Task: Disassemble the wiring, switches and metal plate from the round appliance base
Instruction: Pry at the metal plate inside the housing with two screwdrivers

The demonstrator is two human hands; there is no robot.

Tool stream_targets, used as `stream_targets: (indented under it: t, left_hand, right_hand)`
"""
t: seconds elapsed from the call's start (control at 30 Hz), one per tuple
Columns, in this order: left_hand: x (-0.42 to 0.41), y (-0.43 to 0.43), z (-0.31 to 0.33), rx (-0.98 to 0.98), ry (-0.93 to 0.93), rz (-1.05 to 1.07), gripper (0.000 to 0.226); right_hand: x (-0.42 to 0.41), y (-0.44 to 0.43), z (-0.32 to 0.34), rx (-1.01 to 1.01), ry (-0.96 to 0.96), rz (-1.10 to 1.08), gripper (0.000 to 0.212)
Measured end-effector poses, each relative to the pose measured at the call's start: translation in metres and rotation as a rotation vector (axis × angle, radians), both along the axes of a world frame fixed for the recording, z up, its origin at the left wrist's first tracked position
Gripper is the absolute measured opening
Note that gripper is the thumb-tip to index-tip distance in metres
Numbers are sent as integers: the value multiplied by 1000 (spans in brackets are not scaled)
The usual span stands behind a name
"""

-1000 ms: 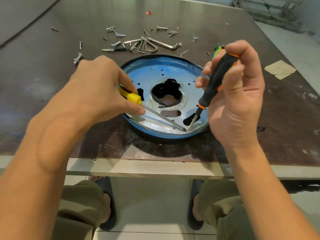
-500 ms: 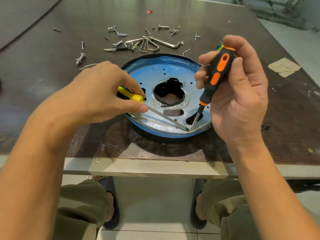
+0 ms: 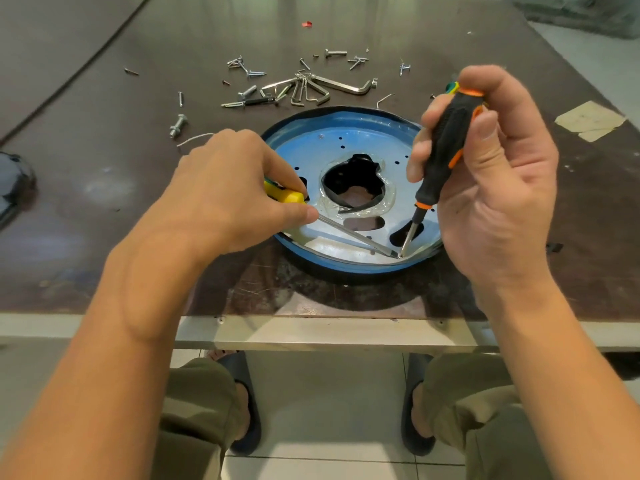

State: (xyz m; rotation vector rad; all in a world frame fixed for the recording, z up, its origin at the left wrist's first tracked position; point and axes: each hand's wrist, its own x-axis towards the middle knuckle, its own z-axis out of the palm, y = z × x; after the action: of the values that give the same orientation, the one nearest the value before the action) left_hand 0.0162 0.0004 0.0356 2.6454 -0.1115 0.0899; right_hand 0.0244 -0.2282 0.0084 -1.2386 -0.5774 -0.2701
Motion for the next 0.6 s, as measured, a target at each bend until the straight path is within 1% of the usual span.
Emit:
stream_targets:
  t: [0.07, 0.23, 0.33, 0.37, 0.47, 0.53, 0.6]
  left_hand:
    - [0, 1, -2, 0, -15, 6, 29]
    - [0, 3, -4, -10, -2, -11, 31]
    - [1, 2, -4, -1, -3, -12, 33]
    - [1, 2, -4, 0, -2, -14, 34]
    - [0, 2, -3, 6, -6, -22, 41]
    - [0, 3, -3, 4, -8, -23, 40]
    - [1, 3, -3, -2, -4, -21, 39]
  right_hand:
    - [0, -1, 0, 27, 30, 1, 27]
    - [2, -5, -1, 111, 87, -4, 29]
    - [1, -2, 0, 170, 91, 41, 20]
    - [0, -1, 1, 172, 76, 48, 17]
    - [1, 1, 1, 144, 38, -14, 20]
    - [5, -2, -2, 136, 42, -58, 16]
    - [7, -5, -4, 118, 59, -86, 23]
